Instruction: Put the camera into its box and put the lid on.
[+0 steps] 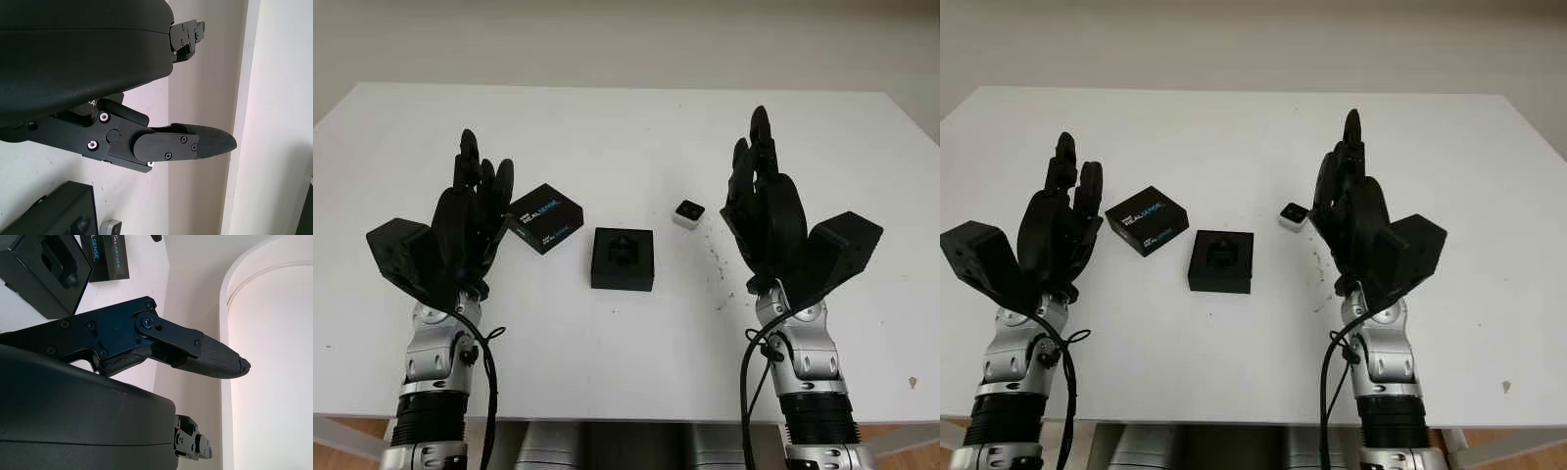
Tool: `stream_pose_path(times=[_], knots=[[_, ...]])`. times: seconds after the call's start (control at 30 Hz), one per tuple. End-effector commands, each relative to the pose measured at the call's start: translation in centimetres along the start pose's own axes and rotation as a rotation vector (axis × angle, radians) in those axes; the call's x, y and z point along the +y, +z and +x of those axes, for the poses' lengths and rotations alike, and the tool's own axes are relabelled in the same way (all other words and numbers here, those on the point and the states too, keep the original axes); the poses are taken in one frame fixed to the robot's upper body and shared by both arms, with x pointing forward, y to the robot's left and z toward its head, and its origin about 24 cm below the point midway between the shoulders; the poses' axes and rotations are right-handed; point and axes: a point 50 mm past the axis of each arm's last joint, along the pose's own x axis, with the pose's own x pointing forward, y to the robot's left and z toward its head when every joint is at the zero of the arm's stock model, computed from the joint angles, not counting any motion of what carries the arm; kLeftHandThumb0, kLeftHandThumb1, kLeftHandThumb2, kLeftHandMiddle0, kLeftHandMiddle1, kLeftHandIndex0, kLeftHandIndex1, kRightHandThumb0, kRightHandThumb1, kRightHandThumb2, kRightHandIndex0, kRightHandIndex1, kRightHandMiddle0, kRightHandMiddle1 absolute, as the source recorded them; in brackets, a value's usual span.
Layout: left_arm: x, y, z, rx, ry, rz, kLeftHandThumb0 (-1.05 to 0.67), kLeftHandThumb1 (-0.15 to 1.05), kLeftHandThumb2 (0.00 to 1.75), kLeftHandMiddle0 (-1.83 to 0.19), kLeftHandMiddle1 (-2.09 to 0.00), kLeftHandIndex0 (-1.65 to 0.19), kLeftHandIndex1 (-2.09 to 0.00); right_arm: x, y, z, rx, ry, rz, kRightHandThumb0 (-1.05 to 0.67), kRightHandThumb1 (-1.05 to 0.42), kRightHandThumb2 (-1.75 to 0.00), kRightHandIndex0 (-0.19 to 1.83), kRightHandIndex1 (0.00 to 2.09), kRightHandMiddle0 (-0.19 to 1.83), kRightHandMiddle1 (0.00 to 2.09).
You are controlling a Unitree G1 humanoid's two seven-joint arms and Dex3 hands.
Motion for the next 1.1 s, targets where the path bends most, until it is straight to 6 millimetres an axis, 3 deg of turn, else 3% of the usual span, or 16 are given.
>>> stream_pose_path(times=[0.0,0.37,0.43,0.57,0.67,0.9,1.03,1.07], knots=[[0.1,0.6,0.0,-0.027,0.000,0.005,-0.66,1.05,0.39,0.19,-0.03,0.19,-0.01,0.0,0.4,-0.1,-0.016,0.003,0.009,-0.74,-1.05,-0.77,-0.19,0.00,-0.19,0.00],[0.0,0.5,-0.1,-0.020,-0.001,0.001,-0.67,1.05,0.39,0.19,-0.01,0.19,0.00,-0.5,0.6,0.3,-0.005,0.012,0.036,-0.72,-1.05,-0.72,-0.19,0.00,-0.19,0.00],[0.1,0.4,-0.2,-0.018,0.003,-0.002,-0.67,1.05,0.38,0.19,-0.01,0.19,0.00,-1.4,1.2,1.1,0.008,0.008,0.008,-0.64,-1.05,-0.43,-0.18,0.01,-0.16,0.02],[0.2,0.5,-0.4,-0.018,0.002,-0.009,-0.68,1.05,0.36,0.19,-0.01,0.19,0.00,-3.5,2.5,3.2,0.042,0.026,-0.206,-0.50,-0.98,-0.09,0.10,0.15,0.10,0.18],[0.2,0.4,-0.4,-0.018,0.006,0.003,-0.68,1.05,0.37,0.19,-0.02,0.19,-0.01,-4.7,3.2,4.6,0.074,0.049,-0.317,-0.35,-0.93,-0.05,0.22,0.21,0.19,0.28],[0.3,0.4,-0.5,-0.013,0.009,-0.001,-0.68,1.05,0.37,0.19,-0.03,0.19,-0.01,-7.1,4.3,7.5,0.157,0.141,-0.648,-0.28,-0.85,-0.05,0.37,0.27,0.22,0.50],[0.3,0.5,-0.6,-0.011,0.009,0.002,-0.68,1.05,0.36,0.19,-0.04,0.19,-0.01,-7.7,4.3,8.3,0.183,0.192,-0.793,-0.28,-0.84,-0.05,0.39,0.28,0.21,0.51],[0.3,0.5,-0.6,-0.011,0.009,0.002,-0.68,1.05,0.36,0.19,-0.04,0.19,-0.02,-7.8,4.3,8.5,0.192,0.203,-0.832,-0.28,-0.83,-0.05,0.39,0.27,0.24,0.41]])
